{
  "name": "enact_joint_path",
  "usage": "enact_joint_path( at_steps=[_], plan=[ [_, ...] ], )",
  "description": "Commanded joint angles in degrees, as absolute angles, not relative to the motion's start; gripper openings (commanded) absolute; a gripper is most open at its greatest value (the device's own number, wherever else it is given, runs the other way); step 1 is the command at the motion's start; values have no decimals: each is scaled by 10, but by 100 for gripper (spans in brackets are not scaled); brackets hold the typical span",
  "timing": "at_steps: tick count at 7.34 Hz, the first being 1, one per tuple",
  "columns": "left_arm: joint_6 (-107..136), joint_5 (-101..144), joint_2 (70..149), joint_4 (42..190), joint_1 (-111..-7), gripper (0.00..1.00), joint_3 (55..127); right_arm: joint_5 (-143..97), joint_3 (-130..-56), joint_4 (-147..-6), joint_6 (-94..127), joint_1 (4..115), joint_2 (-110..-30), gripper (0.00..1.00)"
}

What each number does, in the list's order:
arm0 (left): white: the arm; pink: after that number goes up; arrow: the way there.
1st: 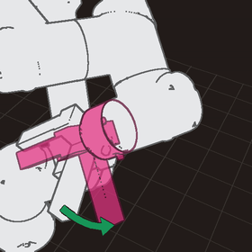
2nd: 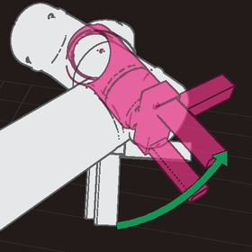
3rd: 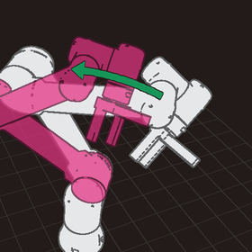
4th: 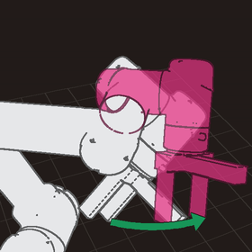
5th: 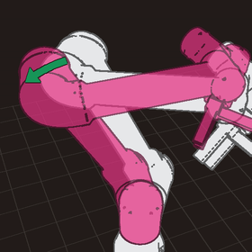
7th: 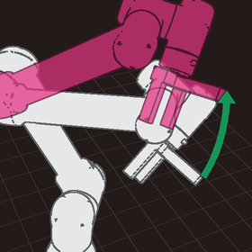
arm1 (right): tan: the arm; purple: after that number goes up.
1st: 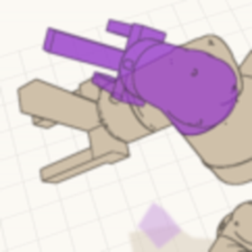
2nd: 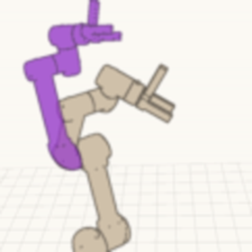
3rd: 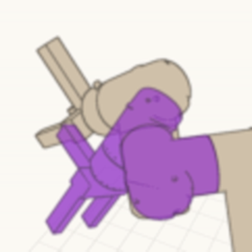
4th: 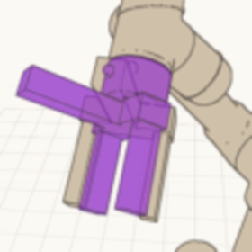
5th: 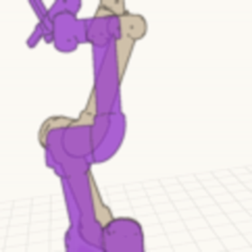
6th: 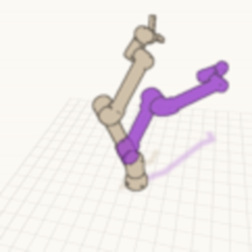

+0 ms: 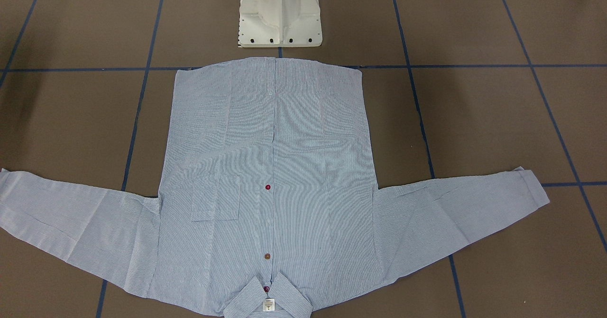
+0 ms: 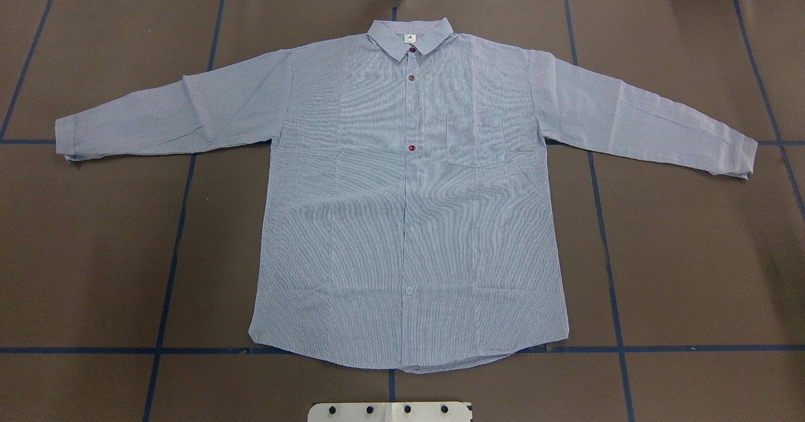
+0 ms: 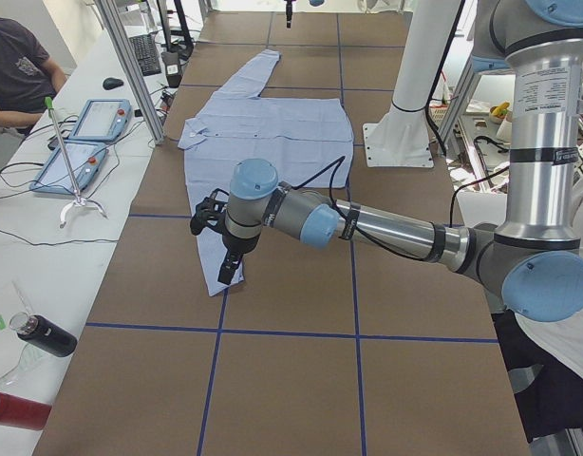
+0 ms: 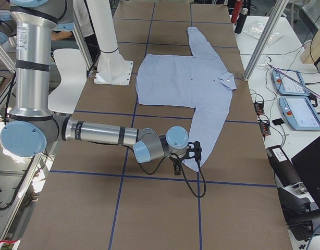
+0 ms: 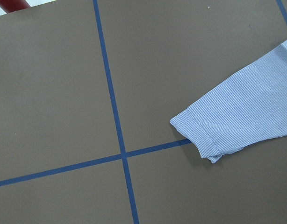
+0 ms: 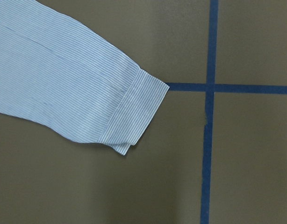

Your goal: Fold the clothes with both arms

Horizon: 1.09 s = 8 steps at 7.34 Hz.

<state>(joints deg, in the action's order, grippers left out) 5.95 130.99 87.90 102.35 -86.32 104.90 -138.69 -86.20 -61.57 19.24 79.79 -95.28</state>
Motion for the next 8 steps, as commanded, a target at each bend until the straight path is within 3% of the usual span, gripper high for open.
enact_joint_path(
  at_steps=[1, 3, 8],
  plan=[
    [55, 1310, 882, 1026, -863, 99, 1046, -1347, -818, -540, 280, 751, -932, 100],
    [54, 1310, 880, 1027, -863, 99, 1052, -1277, -817, -539, 402, 684, -906, 100],
    [60, 1311, 882, 1027, -863, 99, 1059, -1278, -778, -537, 380, 675, -882, 99]
  ],
)
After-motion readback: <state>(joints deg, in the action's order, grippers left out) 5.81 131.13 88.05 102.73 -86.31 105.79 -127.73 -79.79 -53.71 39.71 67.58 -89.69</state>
